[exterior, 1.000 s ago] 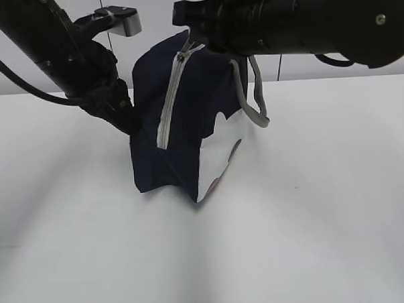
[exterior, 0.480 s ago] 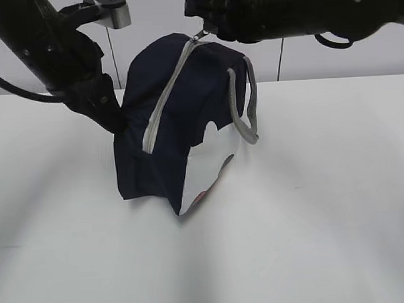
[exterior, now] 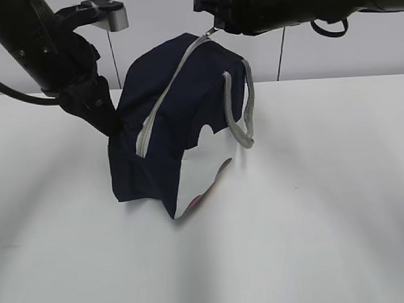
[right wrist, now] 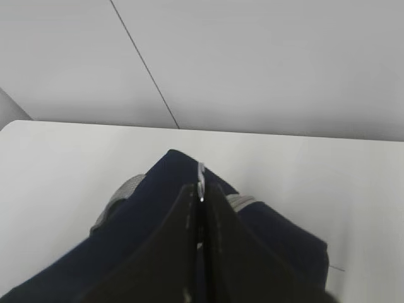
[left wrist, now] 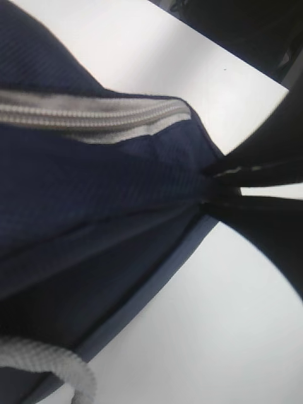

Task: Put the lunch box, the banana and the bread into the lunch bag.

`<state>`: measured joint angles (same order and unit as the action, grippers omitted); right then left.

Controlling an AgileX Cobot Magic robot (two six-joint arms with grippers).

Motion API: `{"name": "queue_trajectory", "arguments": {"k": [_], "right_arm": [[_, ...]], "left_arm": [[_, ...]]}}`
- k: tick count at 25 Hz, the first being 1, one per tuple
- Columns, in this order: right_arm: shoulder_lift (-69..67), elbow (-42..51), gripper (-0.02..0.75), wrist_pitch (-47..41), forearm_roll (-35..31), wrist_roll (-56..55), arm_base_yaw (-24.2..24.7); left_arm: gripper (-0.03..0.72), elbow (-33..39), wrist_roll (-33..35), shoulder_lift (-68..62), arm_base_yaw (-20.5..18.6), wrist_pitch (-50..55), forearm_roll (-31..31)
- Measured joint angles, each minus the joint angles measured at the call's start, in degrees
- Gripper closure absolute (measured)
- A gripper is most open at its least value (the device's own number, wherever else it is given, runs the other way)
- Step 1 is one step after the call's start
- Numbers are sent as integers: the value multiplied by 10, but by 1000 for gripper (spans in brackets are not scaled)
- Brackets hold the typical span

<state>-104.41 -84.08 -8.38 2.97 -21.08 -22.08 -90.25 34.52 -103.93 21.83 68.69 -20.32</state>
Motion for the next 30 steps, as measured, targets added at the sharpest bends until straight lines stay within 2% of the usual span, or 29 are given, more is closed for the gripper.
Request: {"name": "queue_trajectory", "arguments": {"k": [17,30], "right_arm": [[-81,-81,738,-42,1,0,30],[-92,-86,738,-61,1,0,38]], "left_arm": [[671,0,0,1,0,1,1],[671,0,0,29,0,14,3]]}}
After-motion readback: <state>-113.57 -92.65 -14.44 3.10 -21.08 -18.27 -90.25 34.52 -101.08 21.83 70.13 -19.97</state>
